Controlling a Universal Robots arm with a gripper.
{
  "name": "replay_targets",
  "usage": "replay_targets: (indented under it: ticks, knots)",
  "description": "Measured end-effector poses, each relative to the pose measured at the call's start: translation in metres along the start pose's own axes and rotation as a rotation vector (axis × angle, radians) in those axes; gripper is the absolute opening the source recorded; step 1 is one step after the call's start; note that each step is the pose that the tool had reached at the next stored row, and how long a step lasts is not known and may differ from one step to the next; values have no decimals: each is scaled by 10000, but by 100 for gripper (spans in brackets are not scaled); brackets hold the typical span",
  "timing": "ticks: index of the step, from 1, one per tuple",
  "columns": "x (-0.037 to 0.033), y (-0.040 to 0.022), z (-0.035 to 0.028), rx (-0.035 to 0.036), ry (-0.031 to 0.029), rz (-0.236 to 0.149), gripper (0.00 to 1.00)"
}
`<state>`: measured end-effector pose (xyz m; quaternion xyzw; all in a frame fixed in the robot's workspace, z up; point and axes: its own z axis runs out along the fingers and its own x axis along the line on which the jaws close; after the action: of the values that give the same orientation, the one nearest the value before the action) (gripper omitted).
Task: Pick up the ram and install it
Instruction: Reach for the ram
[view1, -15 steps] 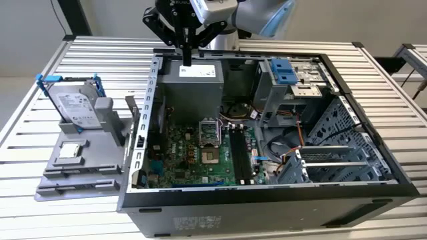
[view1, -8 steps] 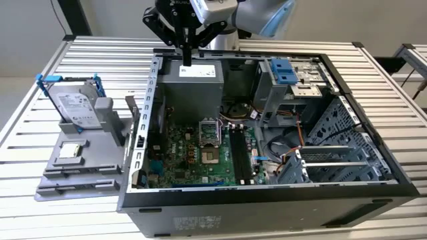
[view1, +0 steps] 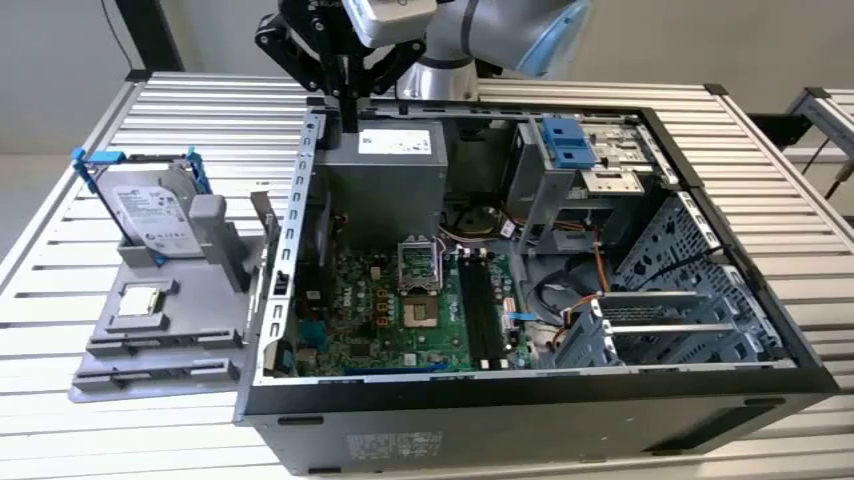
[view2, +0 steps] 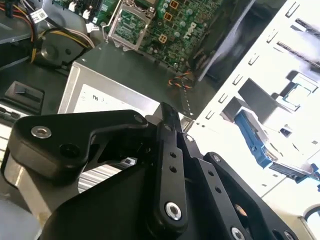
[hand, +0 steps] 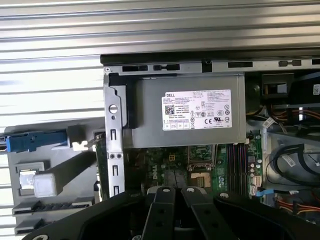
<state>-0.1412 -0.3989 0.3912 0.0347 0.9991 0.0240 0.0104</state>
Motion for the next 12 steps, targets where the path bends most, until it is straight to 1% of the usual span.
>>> replay_targets:
  ticks: [8,12]
  knots:
    - [302,-21,-7,-1,-3,-7,0]
    - [421,-29,-10,-2,-3,-9,0]
